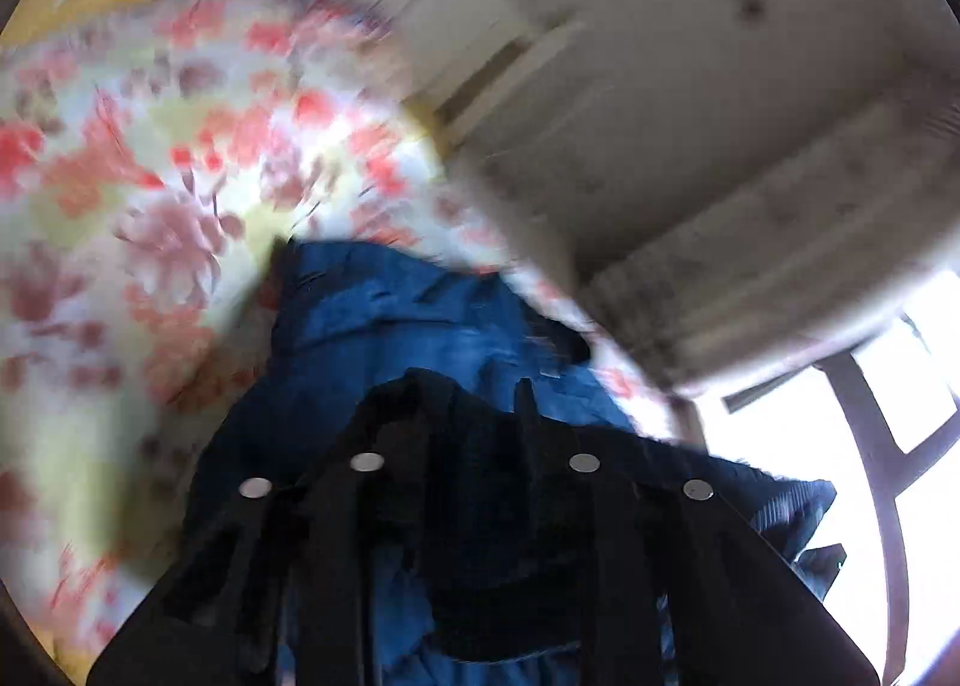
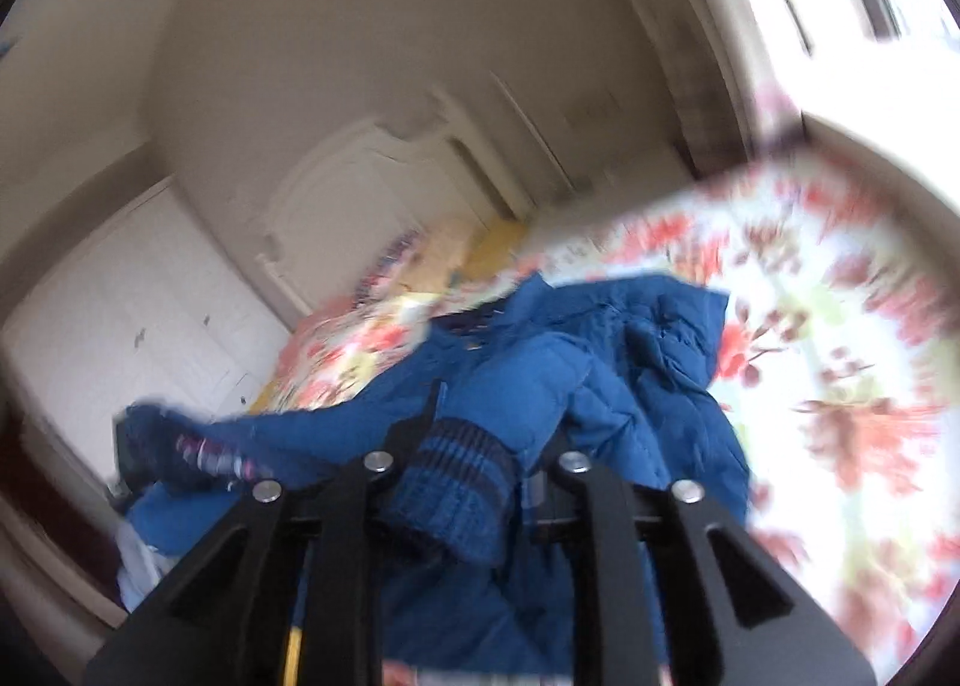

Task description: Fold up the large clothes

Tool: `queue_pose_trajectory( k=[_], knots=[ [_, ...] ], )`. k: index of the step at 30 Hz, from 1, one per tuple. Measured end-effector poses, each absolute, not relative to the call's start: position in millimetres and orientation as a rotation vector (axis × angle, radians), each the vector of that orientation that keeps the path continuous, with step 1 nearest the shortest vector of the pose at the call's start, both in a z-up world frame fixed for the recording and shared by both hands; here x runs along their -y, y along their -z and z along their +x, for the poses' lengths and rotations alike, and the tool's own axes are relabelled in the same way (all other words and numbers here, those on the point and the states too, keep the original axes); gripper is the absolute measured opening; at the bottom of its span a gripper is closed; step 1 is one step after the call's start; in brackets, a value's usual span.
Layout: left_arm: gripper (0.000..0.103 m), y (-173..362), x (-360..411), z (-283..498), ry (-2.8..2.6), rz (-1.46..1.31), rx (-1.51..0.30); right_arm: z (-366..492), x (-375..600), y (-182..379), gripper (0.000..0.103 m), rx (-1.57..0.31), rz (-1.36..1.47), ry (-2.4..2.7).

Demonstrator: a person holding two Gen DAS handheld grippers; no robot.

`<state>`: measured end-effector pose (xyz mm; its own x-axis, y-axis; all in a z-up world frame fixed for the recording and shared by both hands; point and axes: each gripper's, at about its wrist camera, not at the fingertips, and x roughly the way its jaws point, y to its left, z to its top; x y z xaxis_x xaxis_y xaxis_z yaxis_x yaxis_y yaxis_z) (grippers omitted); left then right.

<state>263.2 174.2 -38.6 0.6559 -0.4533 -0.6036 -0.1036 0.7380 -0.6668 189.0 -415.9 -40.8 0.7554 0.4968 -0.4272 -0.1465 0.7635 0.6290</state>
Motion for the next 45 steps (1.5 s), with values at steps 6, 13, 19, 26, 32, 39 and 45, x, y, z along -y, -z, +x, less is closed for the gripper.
queue_pose_trajectory(
  k=[6, 13, 19, 26, 32, 39, 45],
  knots=[
    [0.058, 68.0, -205.0, 317.9, 0.222, -0.767, -0.901, 269.5, 444.8, 101.7, 0.068, -0.706, 0.806, -0.347],
    [0.058, 38.3, -204.2, 327.9, 0.268, -0.432, -0.898, 282.3, 456.8, 96.2, 0.068, -0.754, 0.452, -0.308],
    [0.058, 83.5, -161.8, 331.7, 0.421, -0.214, -1.009, 312.2, 431.9, 111.2, 0.074, -0.864, 0.262, -0.387],
    [0.06, 91.6, -156.7, 358.5, 0.475, -0.28, -1.04, 325.2, 439.2, 128.4, 0.074, -0.872, 0.364, -0.476],
    [0.06, 89.7, -146.9, 382.0, 0.514, -0.334, -1.058, 331.4, 443.6, 130.7, 0.074, -0.864, 0.427, -0.516],
    [0.014, 66.5, -164.4, 321.3, 0.453, -0.49, -0.864, 286.0, 434.4, 96.8, 0.014, -0.709, 0.336, -0.5],
    [0.014, 4.6, -164.1, 324.7, 0.411, -0.423, -0.781, 263.1, 417.0, 34.7, 0.013, -0.647, 0.231, -0.484]
  ],
)
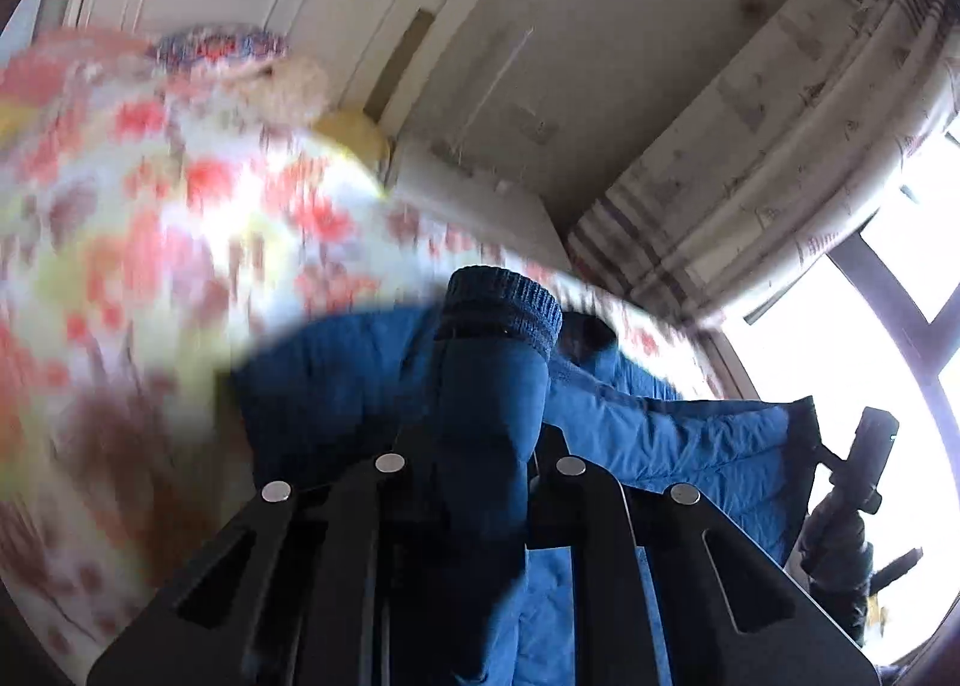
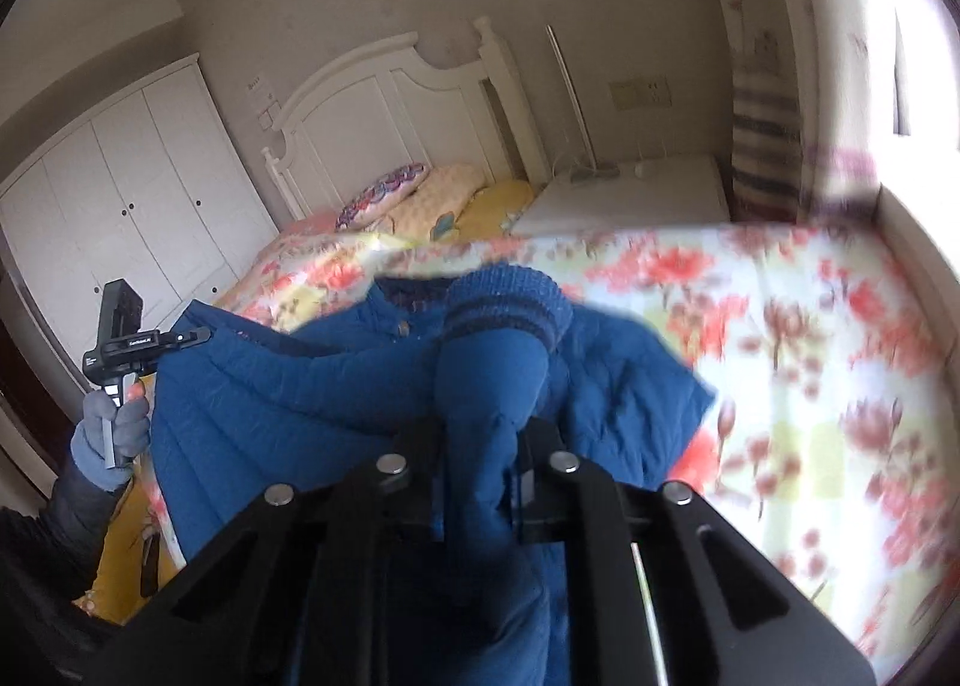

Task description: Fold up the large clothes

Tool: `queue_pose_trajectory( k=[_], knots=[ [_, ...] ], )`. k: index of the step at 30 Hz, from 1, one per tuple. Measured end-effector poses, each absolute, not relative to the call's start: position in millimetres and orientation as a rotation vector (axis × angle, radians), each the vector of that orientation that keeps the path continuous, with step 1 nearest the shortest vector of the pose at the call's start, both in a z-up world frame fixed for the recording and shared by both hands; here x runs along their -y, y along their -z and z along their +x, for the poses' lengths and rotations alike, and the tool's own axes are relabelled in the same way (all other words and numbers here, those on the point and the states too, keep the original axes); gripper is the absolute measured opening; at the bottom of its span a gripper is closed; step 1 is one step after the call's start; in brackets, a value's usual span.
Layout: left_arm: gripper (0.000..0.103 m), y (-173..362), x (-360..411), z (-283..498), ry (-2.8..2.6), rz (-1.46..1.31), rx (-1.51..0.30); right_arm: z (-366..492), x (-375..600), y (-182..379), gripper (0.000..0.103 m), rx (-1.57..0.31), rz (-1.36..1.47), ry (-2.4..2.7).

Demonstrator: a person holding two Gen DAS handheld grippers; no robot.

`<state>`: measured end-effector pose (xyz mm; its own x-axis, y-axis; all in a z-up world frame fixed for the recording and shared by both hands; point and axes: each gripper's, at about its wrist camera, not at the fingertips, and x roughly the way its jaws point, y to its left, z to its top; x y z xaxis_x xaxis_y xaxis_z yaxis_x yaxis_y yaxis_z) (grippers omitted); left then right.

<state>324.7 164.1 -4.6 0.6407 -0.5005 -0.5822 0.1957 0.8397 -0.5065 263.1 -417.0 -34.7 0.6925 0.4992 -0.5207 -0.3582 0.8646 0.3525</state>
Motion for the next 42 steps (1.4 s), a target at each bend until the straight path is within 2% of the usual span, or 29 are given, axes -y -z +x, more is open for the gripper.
queue_pose_trajectory(
  k=[3, 6, 8, 9, 11, 14, 19, 22, 26, 28, 29, 30, 31, 32, 33, 35, 37, 42],
  knots=[
    [0.014, -13.6, -158.8, 379.5, 0.326, -0.401, -0.8, 304.9, 413.4, -1.2, 0.013, -0.598, 0.24, -0.448],
    [0.015, 19.4, -151.8, 441.7, 0.242, -0.401, -0.931, 374.0, 411.4, 3.4, 0.013, -0.68, 0.263, -0.378],
    [0.015, 68.7, -143.5, 469.6, 0.177, -0.385, -1.038, 412.7, 409.3, 38.8, 0.013, -0.801, 0.313, -0.312],
    [0.02, 89.2, -140.3, 474.1, 0.154, -0.37, -1.051, 429.7, 403.2, 70.3, 0.014, -0.891, 0.301, -0.258],
    [0.023, 116.8, -141.0, 472.2, 0.143, -0.383, -1.007, 441.1, 394.5, 123.4, 0.02, -0.967, 0.27, -0.185],
    [0.023, 111.5, -149.9, 468.3, 0.148, -0.43, -0.95, 435.8, 412.0, 131.3, 0.02, -0.889, 0.424, -0.219],
    [0.022, 78.0, -142.9, 462.5, 0.149, -0.339, -0.868, 434.8, 412.4, 113.3, 0.018, -0.855, 0.4, -0.23],
    [0.023, 89.6, -136.7, 473.9, 0.126, -0.314, -0.912, 435.1, 423.1, 105.5, 0.018, -0.813, 0.433, -0.242],
    [0.037, 114.5, -138.2, 482.2, 0.09, -0.34, -0.977, 444.2, 415.7, 137.9, 0.025, -0.885, 0.415, -0.209],
    [0.047, 110.3, -142.0, 480.2, 0.07, -0.349, -0.96, 442.9, 415.1, 135.2, 0.031, -0.883, 0.399, -0.194],
    [0.05, 105.3, -142.8, 476.6, 0.055, -0.339, -0.939, 442.3, 413.5, 134.9, 0.038, -0.887, 0.389, -0.191],
    [0.056, 92.9, -141.5, 469.1, 0.028, -0.303, -0.889, 441.5, 412.2, 131.0, 0.052, -0.9, 0.368, -0.176],
    [0.065, 75.8, -137.3, 458.6, -0.005, -0.247, -0.821, 438.6, 411.1, 123.9, 0.06, -0.909, 0.337, -0.141],
    [0.084, 62.0, -132.6, 449.2, -0.026, -0.208, -0.762, 431.9, 410.9, 112.2, 0.065, -0.89, 0.318, -0.123],
    [0.092, 43.9, -124.7, 437.2, -0.036, -0.176, -0.69, 426.0, 408.6, 100.6, 0.065, -0.854, 0.31, -0.119],
    [0.092, 12.4, -99.9, 422.0, -0.012, -0.112, -0.608, 409.9, 398.4, 70.9, 0.067, -0.769, 0.259, -0.098],
    [0.092, -4.1, -58.8, 426.3, 0.021, 0.004, -0.654, 405.2, 375.7, 49.3, 0.067, -0.735, 0.199, -0.137],
    [0.095, 15.5, 15.2, 452.7, 0.056, 0.158, -0.786, 425.7, 289.8, 40.1, 0.069, -0.77, 0.042, -0.25]
  ],
)
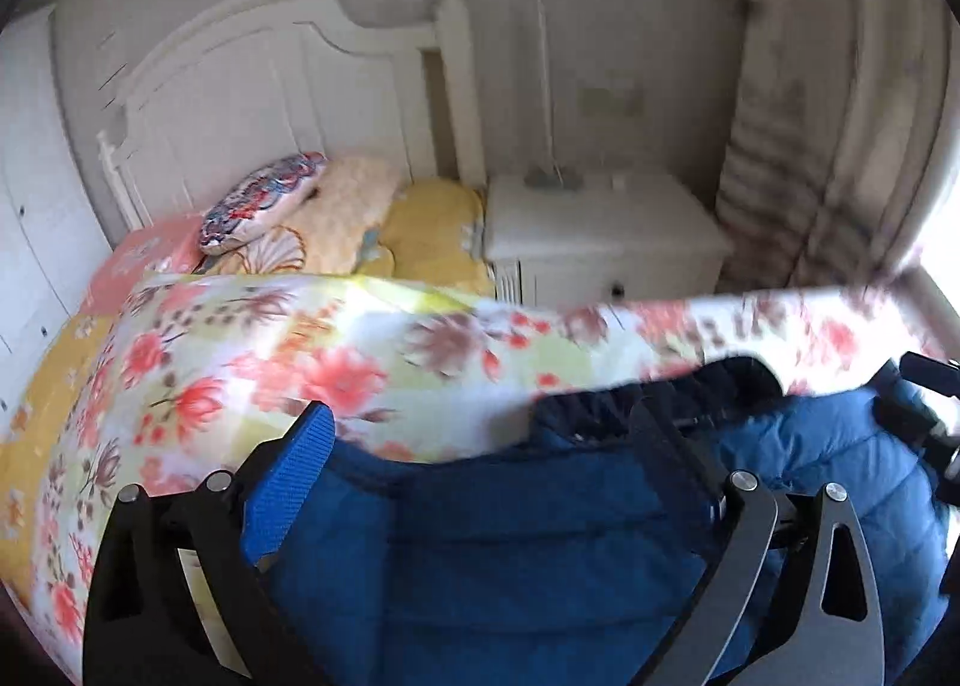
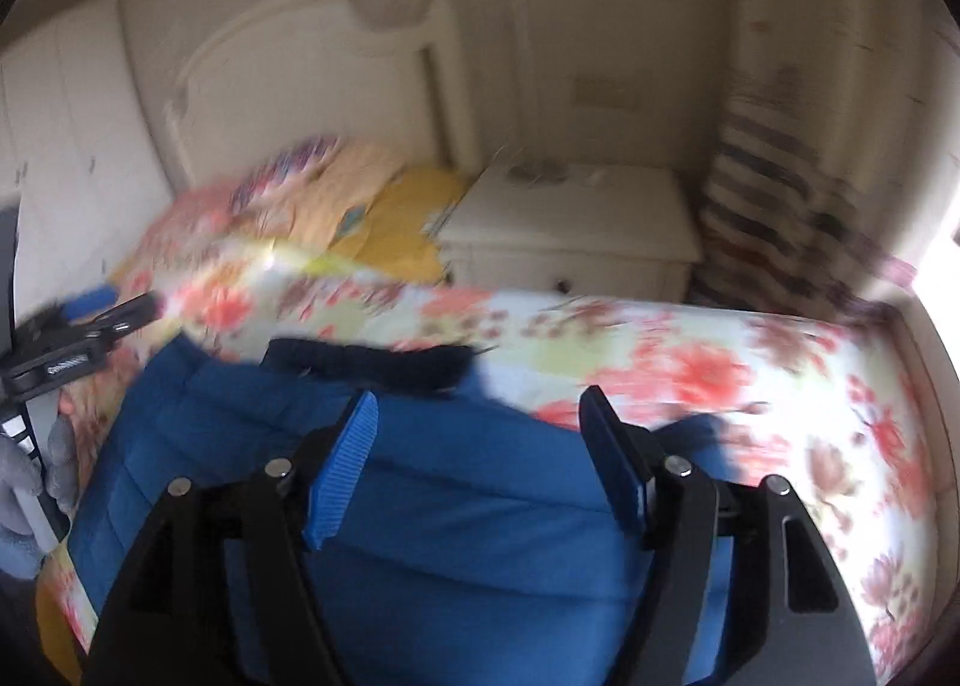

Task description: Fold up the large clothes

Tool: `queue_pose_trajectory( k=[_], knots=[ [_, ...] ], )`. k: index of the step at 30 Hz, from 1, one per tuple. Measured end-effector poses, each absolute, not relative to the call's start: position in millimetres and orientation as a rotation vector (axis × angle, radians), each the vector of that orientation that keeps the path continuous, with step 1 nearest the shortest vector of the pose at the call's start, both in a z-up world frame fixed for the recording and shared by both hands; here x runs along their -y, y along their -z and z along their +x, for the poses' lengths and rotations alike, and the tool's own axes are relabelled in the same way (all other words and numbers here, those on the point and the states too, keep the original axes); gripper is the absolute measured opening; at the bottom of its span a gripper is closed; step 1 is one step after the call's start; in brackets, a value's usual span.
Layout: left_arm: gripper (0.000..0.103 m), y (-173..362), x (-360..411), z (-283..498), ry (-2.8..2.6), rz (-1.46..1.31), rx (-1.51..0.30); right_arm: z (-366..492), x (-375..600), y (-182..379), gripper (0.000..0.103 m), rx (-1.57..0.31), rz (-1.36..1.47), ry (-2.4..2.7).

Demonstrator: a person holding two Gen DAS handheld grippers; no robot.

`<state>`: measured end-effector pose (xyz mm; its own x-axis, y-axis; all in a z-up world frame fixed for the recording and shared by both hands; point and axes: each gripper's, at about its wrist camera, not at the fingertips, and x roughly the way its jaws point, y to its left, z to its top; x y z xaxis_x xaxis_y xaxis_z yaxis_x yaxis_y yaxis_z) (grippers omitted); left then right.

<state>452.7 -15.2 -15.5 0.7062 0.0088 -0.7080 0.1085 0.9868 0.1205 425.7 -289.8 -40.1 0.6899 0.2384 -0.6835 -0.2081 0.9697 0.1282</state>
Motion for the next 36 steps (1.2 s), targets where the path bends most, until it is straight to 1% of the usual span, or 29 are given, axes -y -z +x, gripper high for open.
queue_pose_trajectory(
  k=[1, 3, 4, 6, 7, 8, 15, 20, 27, 32, 34, 36],
  knots=[
    [0.095, 23.4, 24.2, 457.6, 0.072, 0.174, -0.814, 433.8, 275.8, 46.2, 0.068, -0.804, 0.016, -0.255],
    [0.095, 41.7, 39.9, 462.8, 0.075, 0.203, -0.844, 446.6, 249.8, 59.9, 0.062, -0.853, -0.038, -0.269],
    [0.095, 54.2, 46.8, 465.3, 0.069, 0.228, -0.849, 452.8, 238.5, 69.3, 0.061, -0.875, -0.083, -0.264],
    [0.095, 84.4, 53.4, 471.7, 0.054, 0.269, -0.89, 459.9, 225.9, 88.3, 0.061, -0.905, -0.139, -0.261],
    [0.096, 103.9, 54.9, 478.7, 0.045, 0.268, -0.941, 462.1, 224.1, 98.7, 0.062, -0.916, -0.143, -0.259],
    [0.097, 109.4, 55.2, 479.0, 0.041, 0.253, -0.944, 461.8, 223.5, 106.0, 0.065, -0.924, -0.136, -0.253],
    [0.099, 117.1, 52.5, 476.6, 0.023, 0.245, -0.921, 467.4, 216.6, 122.9, 0.069, -0.921, -0.156, -0.221],
    [0.099, 117.6, 57.9, 475.0, -0.006, 0.283, -0.899, 467.9, 211.0, 126.7, 0.07, -0.908, -0.189, -0.197],
    [0.099, 114.4, 52.8, 475.9, 0.001, 0.261, -0.901, 467.2, 209.9, 126.4, 0.071, -0.894, -0.199, -0.18],
    [0.099, 93.3, -1.3, 468.5, -0.028, 0.11, -0.881, 464.1, 229.6, 118.1, 0.07, -0.88, -0.119, -0.181],
    [0.099, 93.5, -22.1, 466.2, -0.041, 0.074, -0.898, 462.2, 247.8, 110.5, 0.07, -0.873, -0.071, -0.159],
    [0.099, 94.9, -38.6, 466.5, -0.044, 0.04, -0.913, 457.5, 269.3, 99.8, 0.07, -0.85, -0.091, -0.099]
  ],
)
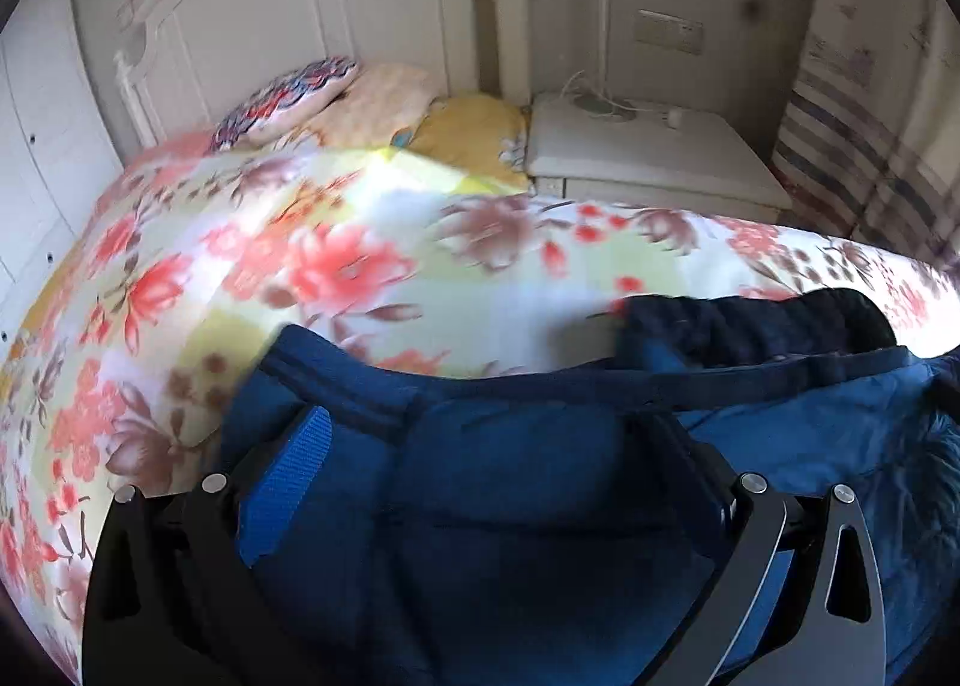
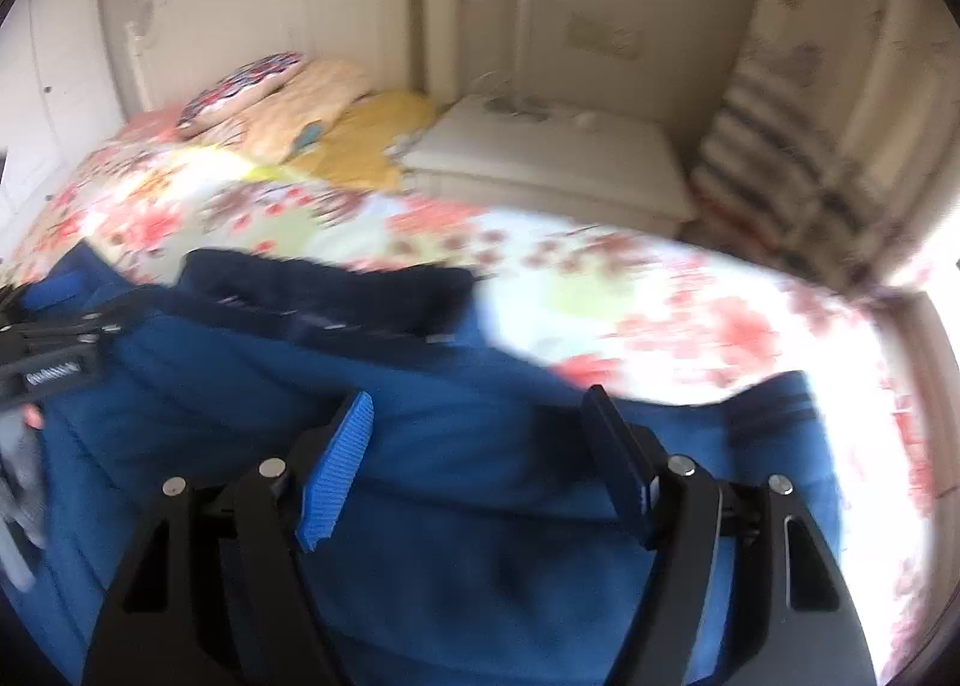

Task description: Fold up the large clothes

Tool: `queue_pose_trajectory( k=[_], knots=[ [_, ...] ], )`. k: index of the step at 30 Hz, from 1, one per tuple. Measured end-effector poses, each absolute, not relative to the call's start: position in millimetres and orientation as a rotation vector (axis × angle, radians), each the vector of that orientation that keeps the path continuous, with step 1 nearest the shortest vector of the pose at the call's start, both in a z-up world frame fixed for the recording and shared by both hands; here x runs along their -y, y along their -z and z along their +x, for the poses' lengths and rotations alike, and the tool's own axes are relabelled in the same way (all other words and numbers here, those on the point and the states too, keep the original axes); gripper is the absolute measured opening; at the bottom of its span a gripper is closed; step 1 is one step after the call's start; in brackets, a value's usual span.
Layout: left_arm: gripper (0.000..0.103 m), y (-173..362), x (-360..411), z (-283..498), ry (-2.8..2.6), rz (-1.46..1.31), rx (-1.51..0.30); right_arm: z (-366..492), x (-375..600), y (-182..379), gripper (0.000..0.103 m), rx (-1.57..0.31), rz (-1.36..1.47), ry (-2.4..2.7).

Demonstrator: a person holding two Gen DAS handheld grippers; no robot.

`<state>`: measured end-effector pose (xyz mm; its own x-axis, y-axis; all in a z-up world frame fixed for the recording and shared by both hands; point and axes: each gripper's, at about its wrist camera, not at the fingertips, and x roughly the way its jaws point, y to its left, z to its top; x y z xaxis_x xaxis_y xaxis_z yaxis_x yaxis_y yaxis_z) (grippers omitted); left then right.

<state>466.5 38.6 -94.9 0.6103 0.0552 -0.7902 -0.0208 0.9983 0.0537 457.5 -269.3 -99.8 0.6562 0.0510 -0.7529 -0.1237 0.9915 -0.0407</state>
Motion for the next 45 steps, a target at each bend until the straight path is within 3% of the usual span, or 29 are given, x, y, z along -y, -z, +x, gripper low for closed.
queue_pose_trajectory(
  k=[9, 11, 19, 25, 30, 34, 40, 45],
  knots=[
    [0.099, 90.7, -87.5, 455.3, -0.031, -0.256, -0.838, 448.9, 369.5, 121.1, 0.07, -0.884, 0.157, -0.13],
    [0.097, 104.6, -90.6, 468.6, -0.022, -0.3, -0.925, 447.9, 371.6, 126.2, 0.07, -0.863, 0.18, -0.13],
    [0.098, 112.5, -72.7, 480.9, -0.03, -0.215, -0.996, 452.3, 377.3, 130.7, 0.07, -0.858, 0.258, -0.159],
    [0.098, 75.6, -66.7, 454.9, -0.072, -0.181, -0.911, 449.8, 345.9, 105.8, 0.072, -0.914, 0.051, -0.051],
    [0.098, 60.9, 11.4, 434.8, 0.007, 0.106, -0.874, 425.9, 276.9, 74.6, 0.078, -0.85, -0.027, -0.207],
    [0.099, 102.5, 57.8, 432.0, 0.013, 0.308, -0.936, 420.1, 209.4, 103.1, 0.084, -0.899, -0.269, -0.261],
    [0.099, 93.2, 35.1, 434.8, 0.023, 0.301, -0.916, 426.8, 230.1, 106.2, 0.088, -0.919, -0.223, -0.219],
    [0.099, 86.1, -35.1, 447.7, -0.073, 0.17, -0.921, 433.5, 301.9, 95.1, 0.088, -0.861, -0.063, -0.062]
  ],
)
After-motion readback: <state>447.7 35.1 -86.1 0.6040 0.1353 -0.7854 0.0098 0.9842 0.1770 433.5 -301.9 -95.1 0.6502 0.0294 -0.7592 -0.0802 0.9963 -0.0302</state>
